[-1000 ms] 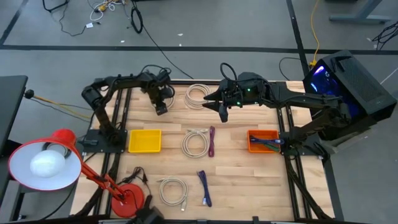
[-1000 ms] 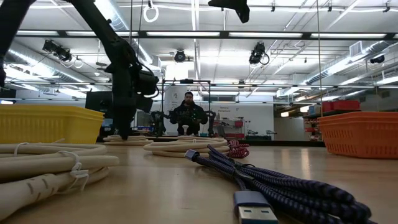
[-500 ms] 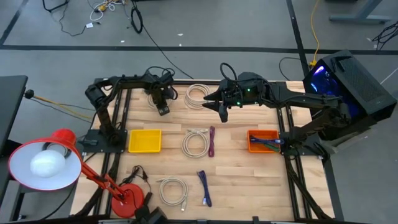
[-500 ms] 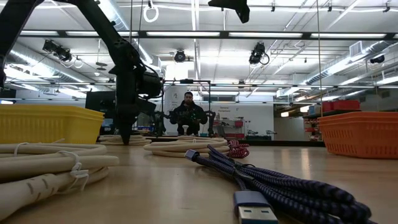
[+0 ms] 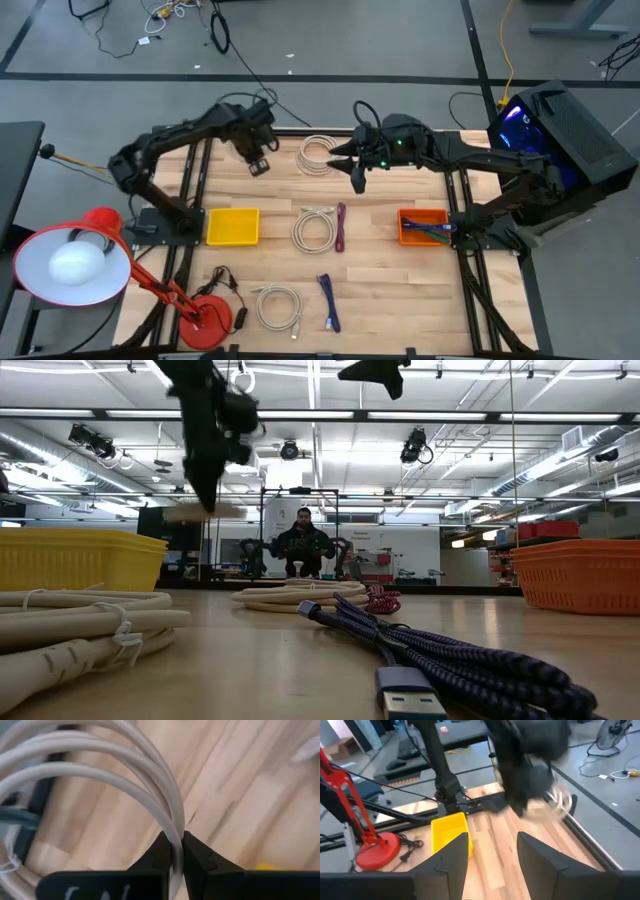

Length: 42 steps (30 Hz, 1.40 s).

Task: Pick & Place USB Port
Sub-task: Put the light brown HDMI cable into the yellow bin

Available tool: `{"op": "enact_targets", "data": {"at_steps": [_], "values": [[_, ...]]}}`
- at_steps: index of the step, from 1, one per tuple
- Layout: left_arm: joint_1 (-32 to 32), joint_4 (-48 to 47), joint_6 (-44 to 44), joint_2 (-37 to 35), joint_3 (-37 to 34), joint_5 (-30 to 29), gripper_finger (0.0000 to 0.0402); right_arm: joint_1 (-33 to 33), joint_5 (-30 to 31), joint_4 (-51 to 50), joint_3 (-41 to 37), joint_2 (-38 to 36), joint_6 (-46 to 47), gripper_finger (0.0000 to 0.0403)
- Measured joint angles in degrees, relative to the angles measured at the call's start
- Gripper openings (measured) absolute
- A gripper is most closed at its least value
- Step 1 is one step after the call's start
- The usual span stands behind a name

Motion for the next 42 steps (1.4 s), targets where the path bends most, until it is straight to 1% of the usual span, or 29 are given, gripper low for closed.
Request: {"op": "enact_targets", "data": {"at_steps": [2,4,6,9,11,14,17,21,26,32,36,42], "values": [[-1.8,-5.1,-2.8,-2.9,2.0,-1.9,0.0025,-0.7,-0.1,-0.8,0.0,0.0,-0.6,0.0168],[-4.3,-9.2,-6.2,-5.5,4.3,-5.1,0.0015,-1.6,-0.2,-1.5,0.0,0.0,-1.5,0.0168],[-6.8,-13.3,-9.8,-8.5,6.9,-8.6,0.0015,-2.6,-0.2,-2.2,0.0,0.0,-2.3,0.0168],[-11.0,-20.2,-17.7,-12.2,9.9,-11.4,0.0015,-4.0,-0.2,-2.5,0.0,0.0,-4.0,0.0168],[-14.2,-20.7,-24.8,-14.9,11.6,-12.2,0.0015,-5.0,-0.2,-2.7,0.0,0.0,-4.8,0.0168],[-19.7,-21.3,-33.7,-18.5,12.1,-12.7,0.0015,-6.3,-0.5,-2.7,0.0,0.0,-5.9,0.0168],[-24.9,-21.9,-41.5,-19.3,12.1,-14.4,0.0015,-7.3,-0.8,-2.8,0.0,0.0,-6.8,0.0168],[-30.4,-24.1,-48.3,-19.2,11.4,-13.0,0.0015,-8.8,-2.7,-2.7,0.0,0.0,-7.8,0.0168],[-35.7,-24.2,-55.9,-19.2,7.8,-11.4,0.0015,-10.0,-5.0,-2.8,0.0,0.0,-7.9,0.0168],[-41.0,-23.8,-57.2,-19.2,2.9,-4.6,0.0015,-10.8,-5.3,-4.1,0.0,0.0,-8.4,0.0168],[-43.3,-23.0,-59.4,-19.2,-1.2,-3.3,0.0015,-10.9,-5.3,-4.1,0.0,0.0,-8.5,0.0168],[-44.5,-13.4,-58.6,-19.2,-8.4,-1.1,0.0015,-10.9,-5.3,-4.0,0.0,0.0,-8.4,0.0168]]}}
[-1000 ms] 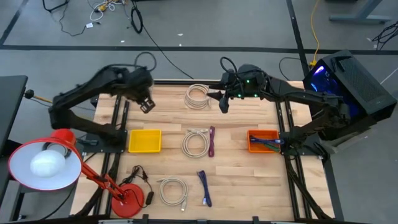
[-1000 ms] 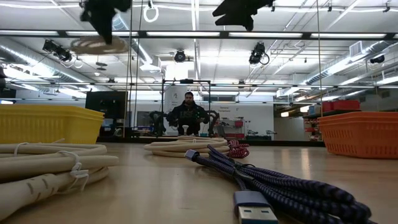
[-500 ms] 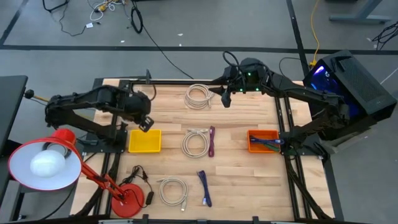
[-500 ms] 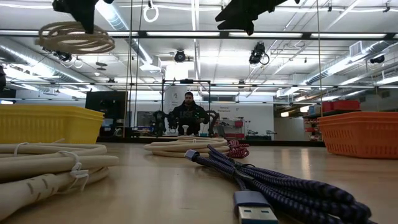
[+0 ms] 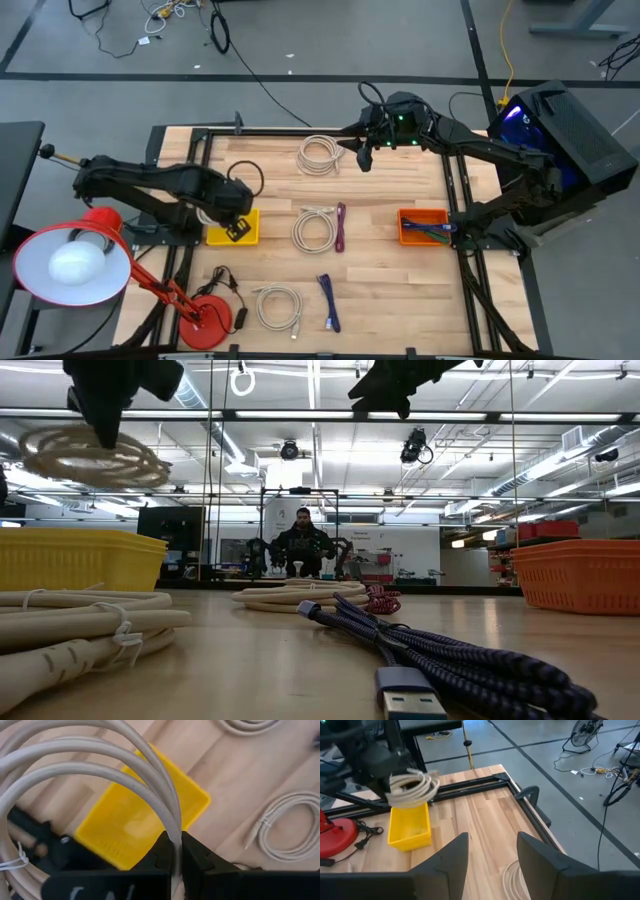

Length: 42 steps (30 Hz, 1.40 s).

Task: Pick & Place USB Port
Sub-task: Put the light brown HDMI cable into the yellow bin

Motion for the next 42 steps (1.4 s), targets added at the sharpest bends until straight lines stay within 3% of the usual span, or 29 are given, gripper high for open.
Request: {"op": "enact_targets", "data": {"at_steps": [12,18,42], "values": [[0.0,9.2,-1.0,0.0,-10.8,1.1,0.0015,0.0,0.1,0.1,0.0,0.0,2.6,0.0168],[0.4,11.7,-0.4,0.0,-11.0,-1.5,0.0015,0.0,0.1,0.2,0.0,0.0,2.6,0.0168],[0.6,11.1,1.4,5.0,-11.0,1.6,0.0023,0.0,0.1,1.3,0.0,0.0,2.4,0.0168]]}}
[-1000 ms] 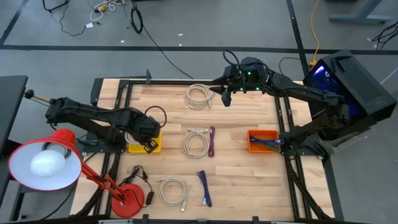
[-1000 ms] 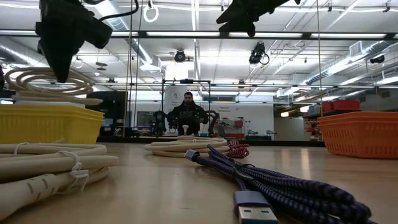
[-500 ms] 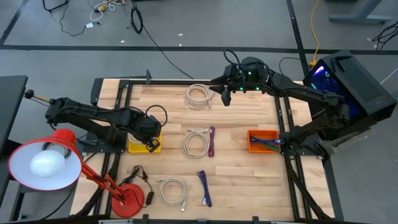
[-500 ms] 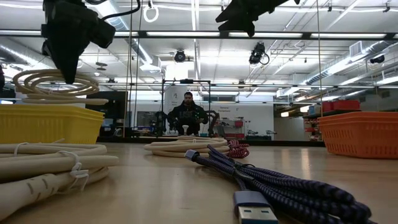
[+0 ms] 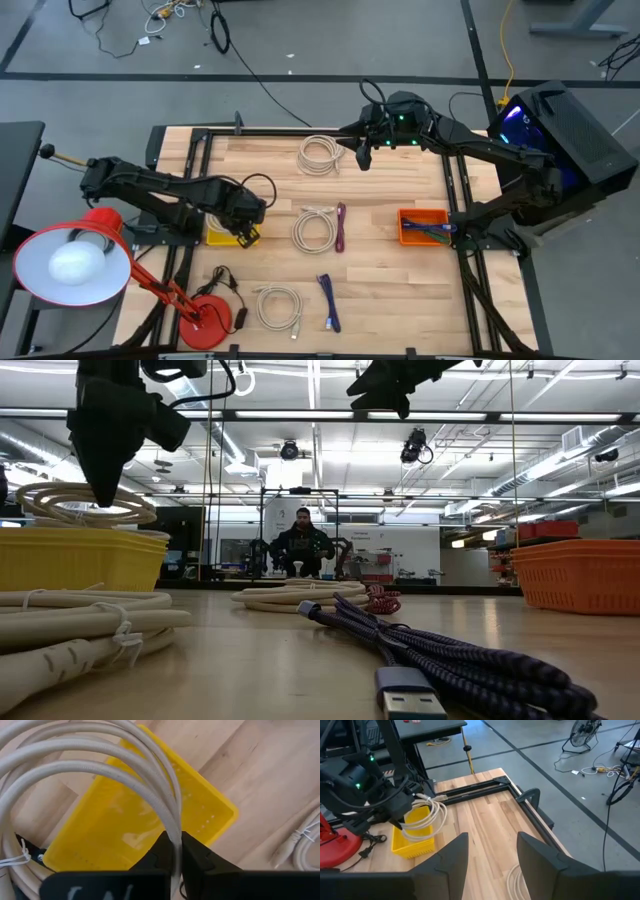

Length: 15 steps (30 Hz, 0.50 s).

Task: Pick & Place USB Port
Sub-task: Put the light brown HDMI cable into the yellow bin

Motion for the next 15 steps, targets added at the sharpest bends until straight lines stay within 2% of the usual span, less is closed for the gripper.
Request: {"op": "enact_targets", "data": {"at_steps": [8,15], "values": [[0.0,1.0,0.1,0.0,0.0,4.7,0.0030,0.0,0.0,0.0,0.0,0.0,-0.3,0.0168],[0.0,1.2,0.1,0.0,0.0,4.1,0.0048,0.0,0.0,0.0,0.0,0.0,-0.7,0.0168]]}}
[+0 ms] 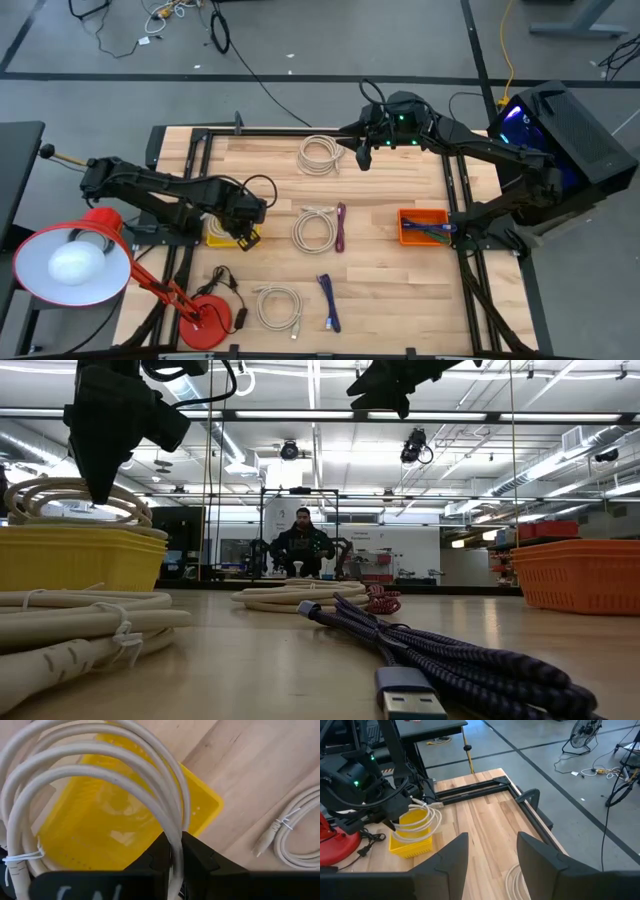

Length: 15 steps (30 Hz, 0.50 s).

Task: Pick & Place USB Port
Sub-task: Put the light brown HDMI cable into the yellow bin

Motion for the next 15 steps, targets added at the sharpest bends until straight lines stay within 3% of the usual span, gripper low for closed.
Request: {"op": "enact_targets", "data": {"at_steps": [9,15], "values": [[0.0,0.0,0.0,0.0,0.0,-0.9,0.0057,0.0,0.0,0.0,0.0,0.0,-0.2,0.0168],[0.3,0.0,-1.5,0.0,0.0,0.6,0.0091,0.0,0.0,-0.1,0.0,0.0,-0.2,0.0168]]}}
